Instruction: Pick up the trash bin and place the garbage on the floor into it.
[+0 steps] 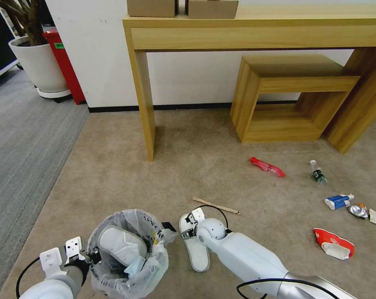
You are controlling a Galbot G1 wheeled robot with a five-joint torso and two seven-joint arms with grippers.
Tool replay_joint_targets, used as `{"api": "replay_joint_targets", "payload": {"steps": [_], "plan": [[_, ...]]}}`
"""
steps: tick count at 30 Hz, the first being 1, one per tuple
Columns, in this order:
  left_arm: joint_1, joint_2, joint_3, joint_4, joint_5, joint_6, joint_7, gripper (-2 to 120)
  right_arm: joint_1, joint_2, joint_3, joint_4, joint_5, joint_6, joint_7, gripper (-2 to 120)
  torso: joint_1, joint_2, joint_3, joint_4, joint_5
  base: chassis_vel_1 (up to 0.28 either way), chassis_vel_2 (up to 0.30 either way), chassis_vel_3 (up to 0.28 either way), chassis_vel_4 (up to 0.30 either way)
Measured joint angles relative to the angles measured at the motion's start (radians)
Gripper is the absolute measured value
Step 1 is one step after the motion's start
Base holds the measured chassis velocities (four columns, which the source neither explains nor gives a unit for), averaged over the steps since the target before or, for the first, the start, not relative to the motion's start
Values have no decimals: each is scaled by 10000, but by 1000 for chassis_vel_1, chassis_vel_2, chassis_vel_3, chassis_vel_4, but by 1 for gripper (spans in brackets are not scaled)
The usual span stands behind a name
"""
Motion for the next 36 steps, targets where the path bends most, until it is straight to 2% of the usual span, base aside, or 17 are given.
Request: {"api": "replay_joint_targets", "payload": {"steps": [6,9,10,13,16,17,18,21,22,24,25,28,29,32,36], "plan": [[-19,-35,119,46,74,-19,13,0,-9,13,8,-180,-48,126,3,100,0,1,0,1,0,0,0,0,0],[-9,-28,136,47,108,-26,22,0,-41,43,-15,-354,-90,270,-102,86,0,1,0,1,0,0,0,0,0],[-9,-28,136,47,108,-26,22,0,-41,43,-15,-354,-90,270,-102,86,0,1,0,1,0,0,0,0,0],[-12,6,139,45,108,-57,24,0,-73,76,-22,-409,-122,364,-172,73,0,2,-1,0,0,0,0,0,0],[-6,14,143,45,118,-59,25,0,-70,88,-23,-411,-125,393,-182,66,-1,3,-1,0,-1,0,0,0,0],[4,18,161,44,131,-60,24,0,-47,104,-36,-447,-154,474,-177,58,-1,4,-1,0,0,0,0,0,0],[4,18,161,44,131,-60,24,0,-47,104,-36,-447,-154,474,-177,58,-1,4,-1,0,0,0,0,0,0],[13,20,193,44,182,-64,25,0,14,103,7,-472,-159,534,-175,44,-1,3,0,2,0,0,0,0,0],[13,20,193,44,182,-64,25,0,14,103,7,-472,-159,534,-175,44,-1,3,0,2,0,0,0,0,0],[28,20,194,40,198,-73,25,0,44,59,65,-486,-159,570,-185,32,-1,2,1,4,2,0,0,0,0],[28,20,194,40,198,-73,25,0,44,59,65,-486,-159,570,-185,32,-1,2,1,4,2,0,0,0,0],[38,40,195,39,207,-88,25,0,65,-12,115,-494,-164,638,-184,19,0,2,1,3,3,0,0,0,0],[38,40,195,39,207,-88,25,0,65,-12,115,-494,-164,638,-184,19,0,2,1,3,3,0,0,0,0],[52,23,209,46,253,-110,25,0,47,-62,208,-444,-172,685,-139,3,0,2,1,2,0,0,0,0,0],[84,5,211,45,262,-117,26,0,28,-92,318,-326,-170,698,-118,0,0,2,1,1,0,0,0,0,0]]}}
